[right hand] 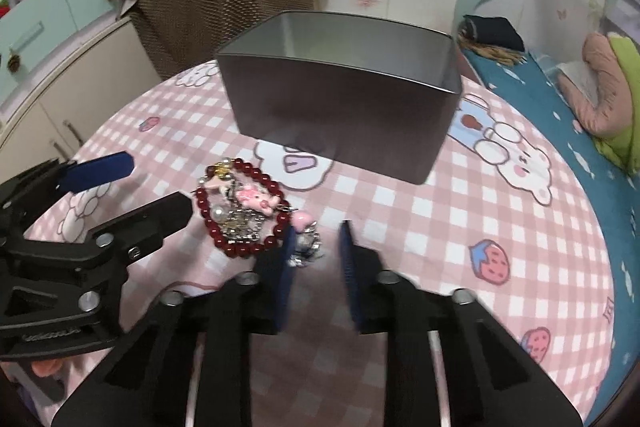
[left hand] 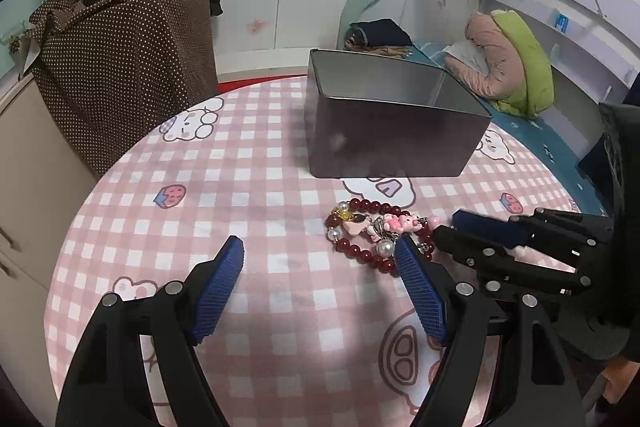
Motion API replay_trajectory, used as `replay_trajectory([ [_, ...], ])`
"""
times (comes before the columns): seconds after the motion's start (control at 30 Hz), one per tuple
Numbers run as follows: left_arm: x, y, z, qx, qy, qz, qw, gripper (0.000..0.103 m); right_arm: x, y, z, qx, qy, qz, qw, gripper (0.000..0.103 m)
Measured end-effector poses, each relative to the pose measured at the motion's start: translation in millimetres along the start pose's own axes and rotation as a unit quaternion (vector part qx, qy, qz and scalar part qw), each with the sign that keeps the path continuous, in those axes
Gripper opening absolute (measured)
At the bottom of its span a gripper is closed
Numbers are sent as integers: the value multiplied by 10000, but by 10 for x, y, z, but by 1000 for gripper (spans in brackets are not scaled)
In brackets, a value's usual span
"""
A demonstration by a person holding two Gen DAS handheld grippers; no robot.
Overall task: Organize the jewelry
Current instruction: 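Grasp the pink bunny charm with the left tool while the right tool grasps a silver charm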
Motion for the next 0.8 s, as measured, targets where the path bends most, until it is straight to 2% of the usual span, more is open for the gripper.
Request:
replay_trajectory([
  [0.1,-5,6,28,20,-20,-6,10000,75,-1,-15,-19,-42,-24,-33,10000,15],
  [0.33,-78,18,64,-9,-114,86,9999,75,-357,-98,-155,-74,74,491,9987,15],
  [0.47,-242,69,109,-55,-241,382,9990,74,-518,-181,-179,-29,203,764,9969,15],
  [0.7,-414,148,282,94,-389,680,9969,55,-589,-278,-156,35,376,946,9948,15],
  [0.8,-438,187,333,126,-379,812,9959,51,-597,-297,-159,34,450,1007,9939,15],
])
Point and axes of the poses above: each gripper's, at about its wrist camera, not at the fingertips, and z roughly the way its jaws point, x to its left, y to its top, the point moved 5 cm from there along z, roughly the way its jaws point, and after that the axes turned 13 degrees about -y, right-handed, at the moved point
